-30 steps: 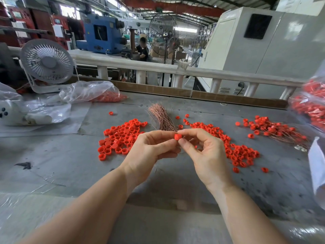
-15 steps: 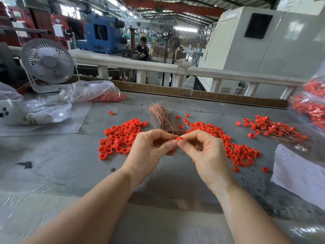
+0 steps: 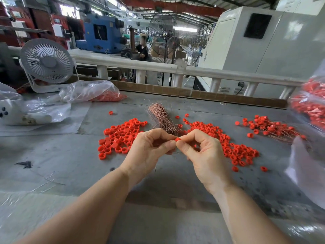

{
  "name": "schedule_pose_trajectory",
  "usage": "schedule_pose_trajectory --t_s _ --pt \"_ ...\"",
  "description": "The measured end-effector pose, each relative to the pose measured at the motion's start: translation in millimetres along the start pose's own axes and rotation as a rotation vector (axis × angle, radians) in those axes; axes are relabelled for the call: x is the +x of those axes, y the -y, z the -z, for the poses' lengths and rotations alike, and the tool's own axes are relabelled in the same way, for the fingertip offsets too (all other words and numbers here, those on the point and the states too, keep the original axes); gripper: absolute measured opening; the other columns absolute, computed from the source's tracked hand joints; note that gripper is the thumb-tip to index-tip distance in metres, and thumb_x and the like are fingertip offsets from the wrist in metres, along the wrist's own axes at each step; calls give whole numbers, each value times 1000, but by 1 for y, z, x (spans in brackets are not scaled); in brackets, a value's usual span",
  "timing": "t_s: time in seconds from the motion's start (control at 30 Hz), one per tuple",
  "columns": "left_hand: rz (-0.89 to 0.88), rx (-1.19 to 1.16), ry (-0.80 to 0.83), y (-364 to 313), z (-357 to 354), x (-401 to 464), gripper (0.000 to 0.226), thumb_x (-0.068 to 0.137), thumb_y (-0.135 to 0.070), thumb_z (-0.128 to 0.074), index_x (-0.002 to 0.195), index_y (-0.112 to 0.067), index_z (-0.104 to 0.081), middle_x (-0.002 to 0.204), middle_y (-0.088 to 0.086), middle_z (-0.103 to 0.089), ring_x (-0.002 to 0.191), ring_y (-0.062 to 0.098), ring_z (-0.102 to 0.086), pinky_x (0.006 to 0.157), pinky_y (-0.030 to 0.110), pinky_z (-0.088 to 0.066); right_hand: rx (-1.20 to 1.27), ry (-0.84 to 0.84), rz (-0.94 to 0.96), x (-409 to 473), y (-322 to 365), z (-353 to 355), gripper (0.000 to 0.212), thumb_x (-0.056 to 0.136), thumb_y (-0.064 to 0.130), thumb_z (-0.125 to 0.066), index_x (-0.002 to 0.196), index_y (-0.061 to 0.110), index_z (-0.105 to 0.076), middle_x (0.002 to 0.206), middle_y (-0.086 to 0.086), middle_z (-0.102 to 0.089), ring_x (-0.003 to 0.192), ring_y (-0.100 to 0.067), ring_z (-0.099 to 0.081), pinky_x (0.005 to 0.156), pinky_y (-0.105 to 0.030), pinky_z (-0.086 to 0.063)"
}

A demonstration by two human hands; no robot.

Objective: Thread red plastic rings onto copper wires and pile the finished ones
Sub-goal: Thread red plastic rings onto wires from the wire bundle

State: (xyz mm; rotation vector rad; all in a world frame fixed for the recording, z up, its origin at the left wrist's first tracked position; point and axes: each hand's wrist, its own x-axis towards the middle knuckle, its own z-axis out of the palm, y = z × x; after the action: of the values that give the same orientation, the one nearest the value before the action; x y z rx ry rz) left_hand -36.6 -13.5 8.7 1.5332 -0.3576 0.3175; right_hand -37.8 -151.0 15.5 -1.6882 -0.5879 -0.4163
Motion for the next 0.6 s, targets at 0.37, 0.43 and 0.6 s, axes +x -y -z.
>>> schedule_pose_trajectory --t_s 0.37,0.43,0.6 --pt "286 -348 -80 2 6 5 25 89 3 -49 84 -10 -71 73 5 -72 65 12 -68 56 19 -53 -12 -141 -74 2 -6 2 22 81 4 -68 76 26 -66 69 9 -68 62 -15 -60 51 -19 -44" --pt "335 -399 -130 0 9 7 26 90 3 -46 83 -8 -69 69 4 -71 60 11 -66 54 18 -53 -60 -111 -65 2 -6 0 22 80 3 -69 80 25 -66 72 10 -69 65 -3 -61 58 -13 -44" --pt "361 -465 -236 0 18 10 24 91 1 -45 87 -5 -67 70 4 -70 60 11 -65 56 19 -53 -184 -178 -110 3 -12 3 26 79 1 -70 91 23 -64 83 5 -67 72 1 -58 71 -10 -44"
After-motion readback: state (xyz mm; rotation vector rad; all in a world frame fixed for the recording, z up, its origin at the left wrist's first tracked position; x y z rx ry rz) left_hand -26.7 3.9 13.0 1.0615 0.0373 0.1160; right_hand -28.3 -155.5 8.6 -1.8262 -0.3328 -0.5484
